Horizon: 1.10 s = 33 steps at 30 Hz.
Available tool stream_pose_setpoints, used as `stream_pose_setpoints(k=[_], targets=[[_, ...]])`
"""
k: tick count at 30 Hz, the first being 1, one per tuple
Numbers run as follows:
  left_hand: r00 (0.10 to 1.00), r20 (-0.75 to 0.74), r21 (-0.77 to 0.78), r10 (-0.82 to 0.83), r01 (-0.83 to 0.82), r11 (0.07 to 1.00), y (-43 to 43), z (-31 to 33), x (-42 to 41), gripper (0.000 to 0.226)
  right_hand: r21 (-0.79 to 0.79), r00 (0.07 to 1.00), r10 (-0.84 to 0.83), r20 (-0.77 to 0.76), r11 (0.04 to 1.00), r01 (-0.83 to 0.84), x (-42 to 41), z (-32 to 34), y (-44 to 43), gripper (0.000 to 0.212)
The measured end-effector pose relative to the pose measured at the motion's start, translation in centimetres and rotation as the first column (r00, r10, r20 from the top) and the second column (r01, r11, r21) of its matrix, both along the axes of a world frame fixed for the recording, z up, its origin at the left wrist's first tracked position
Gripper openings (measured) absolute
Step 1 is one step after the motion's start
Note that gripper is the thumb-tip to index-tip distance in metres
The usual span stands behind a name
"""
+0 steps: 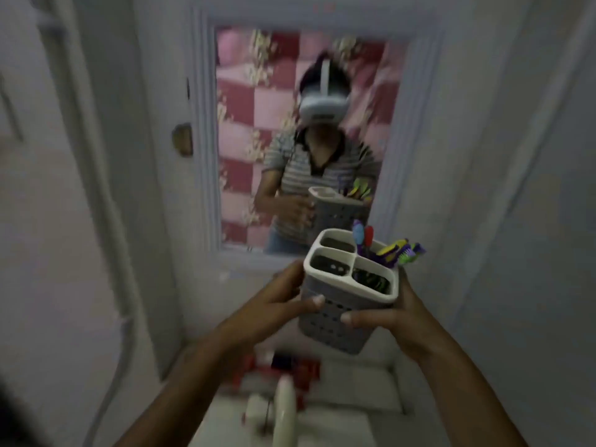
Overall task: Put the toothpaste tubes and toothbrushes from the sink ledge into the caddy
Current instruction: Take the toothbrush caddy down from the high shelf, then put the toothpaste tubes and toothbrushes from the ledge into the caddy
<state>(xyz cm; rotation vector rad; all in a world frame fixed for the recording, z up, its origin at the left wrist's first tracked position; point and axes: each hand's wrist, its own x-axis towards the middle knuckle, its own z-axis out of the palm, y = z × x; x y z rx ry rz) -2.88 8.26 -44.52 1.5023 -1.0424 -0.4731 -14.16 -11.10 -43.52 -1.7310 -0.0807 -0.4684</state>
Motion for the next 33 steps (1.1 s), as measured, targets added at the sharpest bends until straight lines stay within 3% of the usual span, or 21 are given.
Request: stream_pose_setpoints(k=[5,9,14,17,20,24,28,29,31,33], targets=[[0.976,0.219,0.400,0.019,-0.108,0.910,2.3,-9.8,2.5,0.046,-0.076,0.963,-0.136,-0.233,0.990,0.121,-2.4,-13.4,-1.2,0.110],[0.964,0.130,0.434,0.233,-0.267,0.860,4.9,-14.9,3.8,0.037,-0.087,0.918,-0.181,-0.354,0.983,0.161,-5.0,-21.1,-1.5,0.101],[0.892,0.327,0.574,0.313,-0.450,0.684,6.1,-20.0,5.2,0.034,-0.106,0.860,-0.145,-0.490,0.989,0.106,-5.9,-27.5,-1.3,0.110],[0.849,0.400,0.584,0.344,-0.526,0.619,6.5,-22.9,6.0,0.030,-0.098,0.862,-0.126,-0.491,0.991,0.089,-5.1,-29.3,-2.2,0.117],[0.808,0.488,0.572,0.331,-0.582,0.579,6.3,-24.8,6.7,0.025,0.009,0.825,-0.031,-0.564,0.999,0.044,-4.5,-30.0,-3.7,0.098],[0.591,0.779,0.403,0.210,-0.728,0.554,5.1,-25.1,8.3,0.023,-0.036,0.786,-0.009,-0.618,0.999,-0.016,-4.3,-30.5,-4.7,0.115],[0.458,0.875,0.360,0.156,-0.831,0.423,5.6,-25.4,12.5,0.024,-0.054,0.798,-0.026,-0.603,0.999,-0.008,-4.3,-31.0,-4.5,0.118],[0.475,0.874,0.412,0.101,-0.835,0.365,5.9,-25.4,13.9,0.022,-0.050,0.794,-0.032,-0.606,0.999,0.003,-4.2,-31.0,-4.3,0.118],[0.629,0.777,0.619,-0.021,-0.757,0.208,5.9,-24.8,16.5,0.032,-0.052,0.797,-0.054,-0.601,0.998,0.028,-4.2,-31.4,-4.3,0.119],[0.769,0.634,0.772,-0.082,-0.623,0.127,5.4,-24.1,18.1,0.053,-0.047,0.785,-0.051,-0.617,0.998,0.028,-4.2,-31.4,-4.3,0.120]])
